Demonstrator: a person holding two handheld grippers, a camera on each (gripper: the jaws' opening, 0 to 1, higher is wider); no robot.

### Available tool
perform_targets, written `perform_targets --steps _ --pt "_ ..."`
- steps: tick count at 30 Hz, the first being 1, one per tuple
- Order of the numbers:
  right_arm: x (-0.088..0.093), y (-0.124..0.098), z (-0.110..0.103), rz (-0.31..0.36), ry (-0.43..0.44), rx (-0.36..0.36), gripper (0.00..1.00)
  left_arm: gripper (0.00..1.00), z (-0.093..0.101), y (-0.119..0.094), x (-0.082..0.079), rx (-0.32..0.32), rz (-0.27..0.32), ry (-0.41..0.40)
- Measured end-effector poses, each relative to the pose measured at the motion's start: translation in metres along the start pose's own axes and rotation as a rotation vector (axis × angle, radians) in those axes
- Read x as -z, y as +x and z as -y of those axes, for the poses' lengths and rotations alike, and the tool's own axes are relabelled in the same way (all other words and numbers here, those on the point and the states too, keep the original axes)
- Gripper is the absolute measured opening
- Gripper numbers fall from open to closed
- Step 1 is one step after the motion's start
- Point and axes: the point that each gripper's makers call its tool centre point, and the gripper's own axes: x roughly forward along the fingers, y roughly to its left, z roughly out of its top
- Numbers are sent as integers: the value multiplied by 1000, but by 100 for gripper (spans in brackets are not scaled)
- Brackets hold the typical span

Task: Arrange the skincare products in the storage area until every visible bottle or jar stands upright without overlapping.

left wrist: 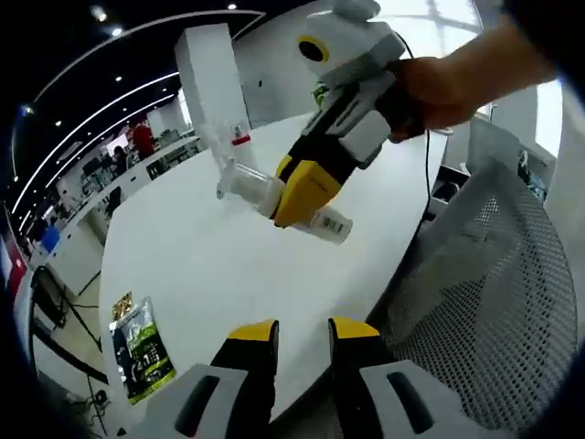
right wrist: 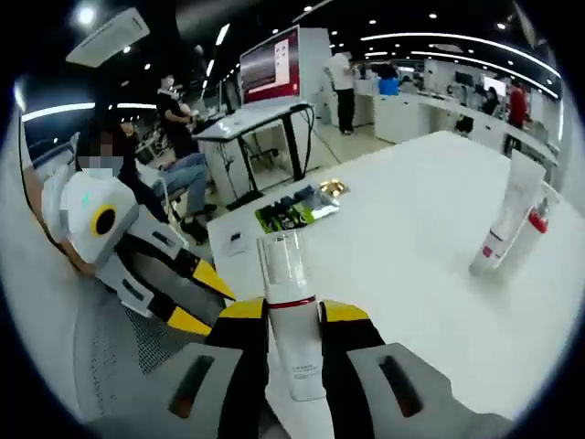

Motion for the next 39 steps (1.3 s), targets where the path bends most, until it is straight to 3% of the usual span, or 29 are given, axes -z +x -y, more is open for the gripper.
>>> perform_targets --steps 4,7,16,18,23,27,29,33,37,39 --pt "-2 -11 -9 64 46 13 18 25 1 1 5 5 -24 -21" --pt "-6 -18 -10 141 145 12 19 25 6 2 6 14 -34 8" --pt "2 -31 -10 162 110 65 19 24 -1 2 3 6 -31 -30" --pt "3 -33 -8 176 125 71 19 24 -2 0 -3 21 -3 -93" --pt "4 -33 -11 187 142 63 19 25 4 -4 -16 67 60 -123" --pt "-8 -32 -14 264 217 43 19 29 19 -7 -29 143 118 -147" --pt "-10 -30 -13 264 215 56 19 31 21 -8 -29 150 121 -147" --pt "-16 -27 -9 310 307 102 19 34 19 -11 -36 153 146 -189" --pt "-17 -16 -17 332 395 82 19 34 10 -12 -38 133 159 -253" --pt "-19 -11 -24 339 395 72 19 34 9 -13 -39 135 164 -266"
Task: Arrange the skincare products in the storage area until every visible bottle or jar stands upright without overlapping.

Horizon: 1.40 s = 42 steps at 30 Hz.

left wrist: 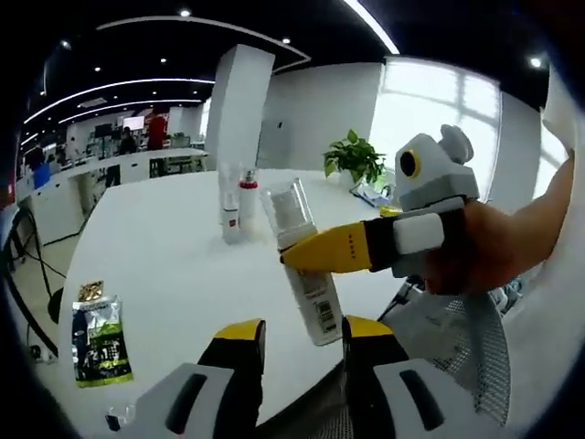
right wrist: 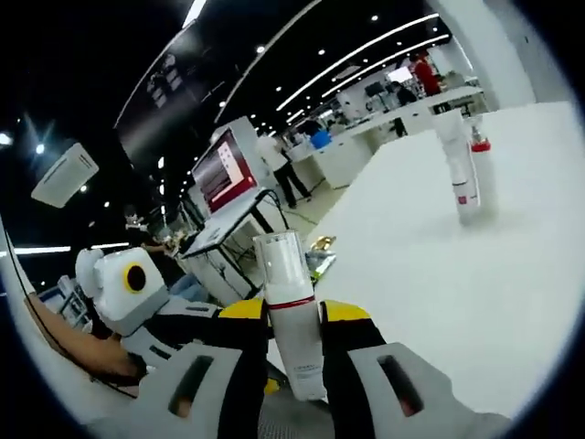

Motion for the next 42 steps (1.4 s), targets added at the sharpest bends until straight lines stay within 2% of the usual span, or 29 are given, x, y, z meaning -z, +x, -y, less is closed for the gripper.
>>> perform_targets --steps 7,9,10,14,17,21,26,33,42 --pt "-2 8 -21 27 3 -26 19 33 5 2 5 10 -27 16" --pt "-2 9 -23 28 7 -35 19 26 1 0 5 -2 -27 26" --pt "-3 9 -24 28 4 -39 19 24 -1 -1 8 -2 -47 44" --pt "-7 7 -26 47 5 -52 20 22 -2 -3 0 16 -14 -28" --pt "-9 6 -29 43 5 -67 20 21 -3 -5 -1 36 -13 -52" --pt "-5 1 -31 1 -36 -88 19 20 4 -4 2 66 -26 -49" --pt "-2 -8 -34 -20 -98 -112 19 20 12 -6 4 115 -41 -54" --pt "1 -19 -37 -69 -194 -176 20 19 25 -8 6 178 -56 -49" --pt "2 -26 -46 -94 -224 -261 22 19 40 -14 5 266 -55 -64"
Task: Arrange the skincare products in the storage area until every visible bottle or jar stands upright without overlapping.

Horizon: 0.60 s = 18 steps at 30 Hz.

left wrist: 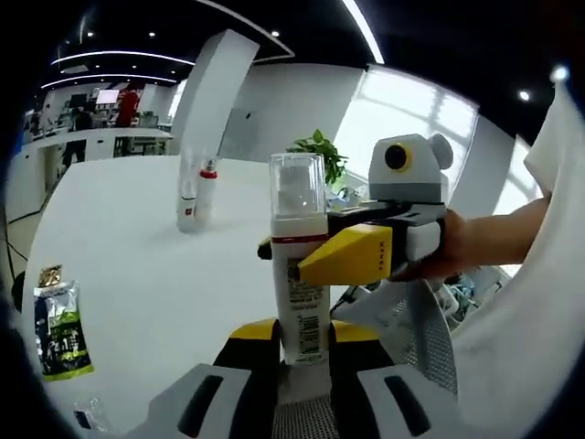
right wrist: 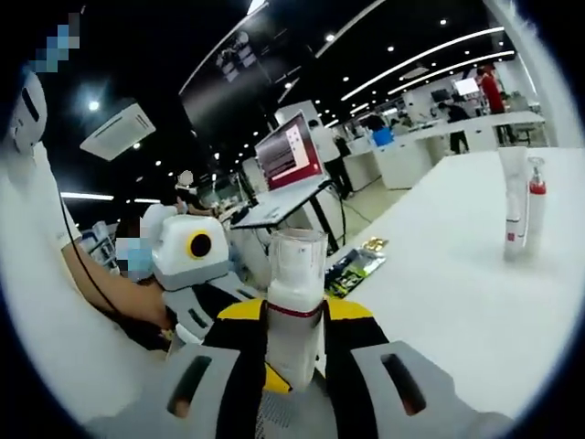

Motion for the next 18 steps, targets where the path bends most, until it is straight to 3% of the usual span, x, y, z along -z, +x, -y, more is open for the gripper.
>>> perform_targets --steps 18 --pt "2 -11 -27 -92 -22 -123 24 19 34 -8 0 202 -7 -25"
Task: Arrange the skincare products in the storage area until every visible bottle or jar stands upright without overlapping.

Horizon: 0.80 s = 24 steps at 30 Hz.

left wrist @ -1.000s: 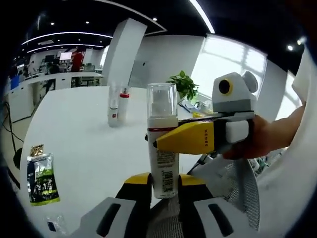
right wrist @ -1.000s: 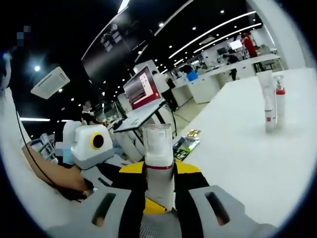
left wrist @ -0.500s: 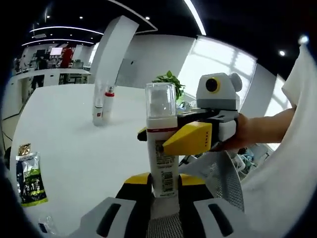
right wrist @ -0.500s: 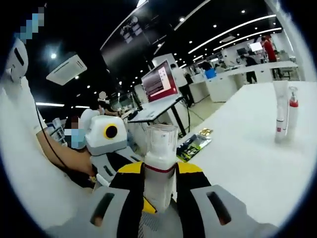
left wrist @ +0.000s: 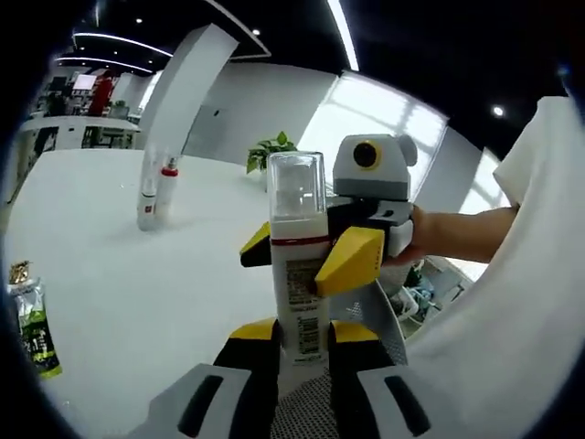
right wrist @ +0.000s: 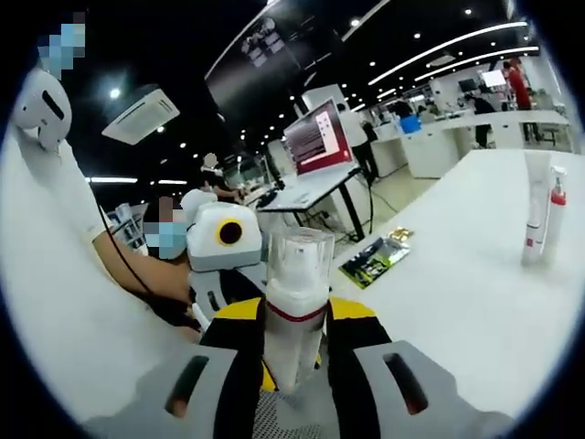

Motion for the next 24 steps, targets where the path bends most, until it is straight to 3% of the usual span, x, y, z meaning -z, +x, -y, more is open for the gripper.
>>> perform_targets --steps 4,16,24 --pt "7 5 -5 -54 -19 -22 25 19 5 -1 -2 35 8 -18" --pt "2 7 -10 -47 12 -46 23 20 10 -5 -6 80 32 -48" --pt "12 9 -14 -45 -17 -27 22 20 10 1 3 72 -11 -24"
